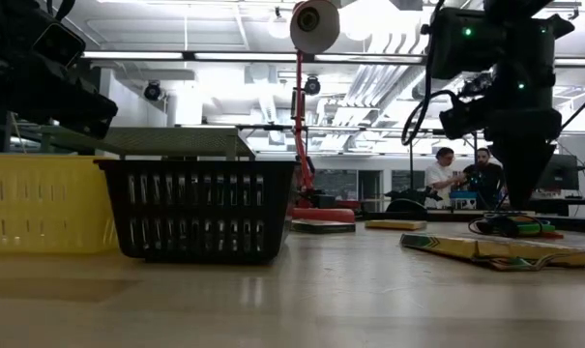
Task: Pick & Place Office Desk Supplies
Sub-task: Put the purple rubber band into the black bin
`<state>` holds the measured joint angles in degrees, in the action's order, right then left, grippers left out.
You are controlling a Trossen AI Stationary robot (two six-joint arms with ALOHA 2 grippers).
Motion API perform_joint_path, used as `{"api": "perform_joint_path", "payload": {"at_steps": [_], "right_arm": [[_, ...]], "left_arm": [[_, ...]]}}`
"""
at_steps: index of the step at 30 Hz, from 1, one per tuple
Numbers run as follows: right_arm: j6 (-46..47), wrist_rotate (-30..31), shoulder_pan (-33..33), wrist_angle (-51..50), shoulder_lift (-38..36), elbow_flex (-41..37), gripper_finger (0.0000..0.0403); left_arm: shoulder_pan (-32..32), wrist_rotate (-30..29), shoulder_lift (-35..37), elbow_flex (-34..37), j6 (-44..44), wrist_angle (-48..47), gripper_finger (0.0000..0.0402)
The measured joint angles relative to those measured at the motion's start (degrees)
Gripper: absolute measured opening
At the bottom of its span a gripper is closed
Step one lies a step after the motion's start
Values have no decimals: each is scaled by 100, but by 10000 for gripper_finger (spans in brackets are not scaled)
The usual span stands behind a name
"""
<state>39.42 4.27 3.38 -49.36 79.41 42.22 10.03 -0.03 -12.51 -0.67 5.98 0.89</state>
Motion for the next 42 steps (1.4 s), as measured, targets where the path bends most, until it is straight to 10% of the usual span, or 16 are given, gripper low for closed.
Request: {"api": "perform_joint_path", "payload": {"at_steps": [18, 31, 42], "right_arm": [[138, 179, 0, 37, 335, 2, 107], [140, 179, 0, 42, 335, 0, 9], [138, 551, 0, -257, 156, 187, 4]], "left_arm": [[-1, 0, -1, 0, 0, -1, 71], [-1, 0, 0, 0, 1, -2, 71], [0, 0, 0, 0, 1, -1, 71]]}}
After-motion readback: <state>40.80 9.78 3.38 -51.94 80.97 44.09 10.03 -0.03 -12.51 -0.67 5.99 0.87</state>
